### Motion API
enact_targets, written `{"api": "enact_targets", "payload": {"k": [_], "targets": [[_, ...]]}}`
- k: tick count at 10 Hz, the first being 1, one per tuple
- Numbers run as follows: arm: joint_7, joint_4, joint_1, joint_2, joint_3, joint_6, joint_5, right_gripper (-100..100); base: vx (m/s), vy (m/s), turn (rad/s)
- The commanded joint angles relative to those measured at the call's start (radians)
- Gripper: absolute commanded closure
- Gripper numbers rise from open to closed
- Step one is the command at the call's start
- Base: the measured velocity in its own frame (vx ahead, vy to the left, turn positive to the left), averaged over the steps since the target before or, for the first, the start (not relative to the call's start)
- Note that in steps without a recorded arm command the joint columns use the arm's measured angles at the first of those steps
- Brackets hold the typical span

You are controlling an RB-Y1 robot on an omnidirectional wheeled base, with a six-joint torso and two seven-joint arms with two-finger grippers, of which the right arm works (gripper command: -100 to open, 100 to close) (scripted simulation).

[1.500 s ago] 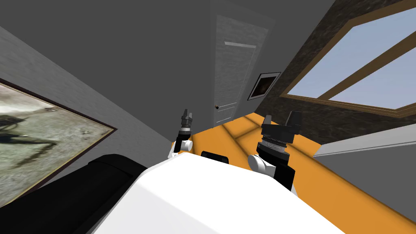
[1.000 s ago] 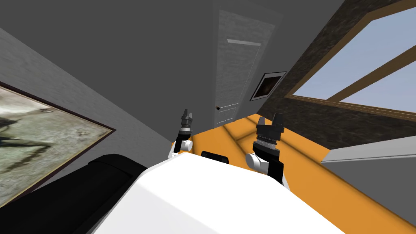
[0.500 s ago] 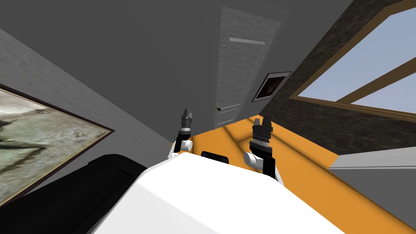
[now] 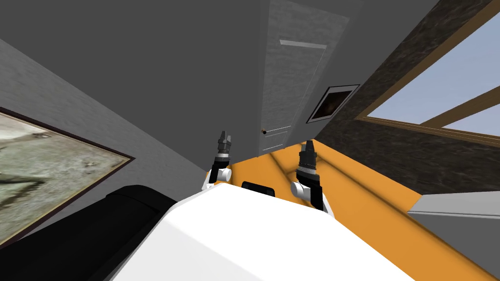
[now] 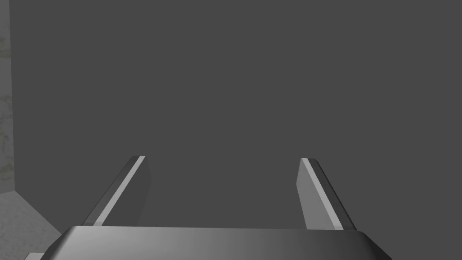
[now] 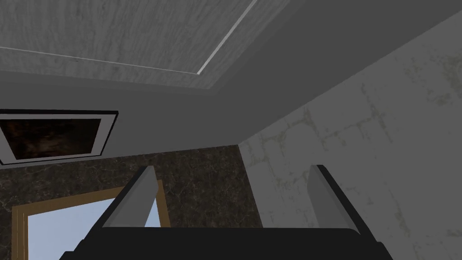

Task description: Pull the door open

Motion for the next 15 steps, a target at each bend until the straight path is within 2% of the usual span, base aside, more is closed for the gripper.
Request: {"api": "enact_targets", "payload": {"k": [1,13,14,15], "targets": [[0.024,0.041,-0.014,-0.006,-0.001,-0.010,0.006,-100,0.056,-0.010,0.046],[0.308,0.435,-0.163,-0.045,0.004,-0.093,0.088,-100,0.095,-0.013,0.069],[0.308,0.447,-0.163,-0.045,0.004,-0.093,0.088,-100,0.064,-0.008,0.029],[0.333,0.482,-0.176,-0.048,0.005,-0.100,0.095,-100,0.058,-0.004,0.048]]}}
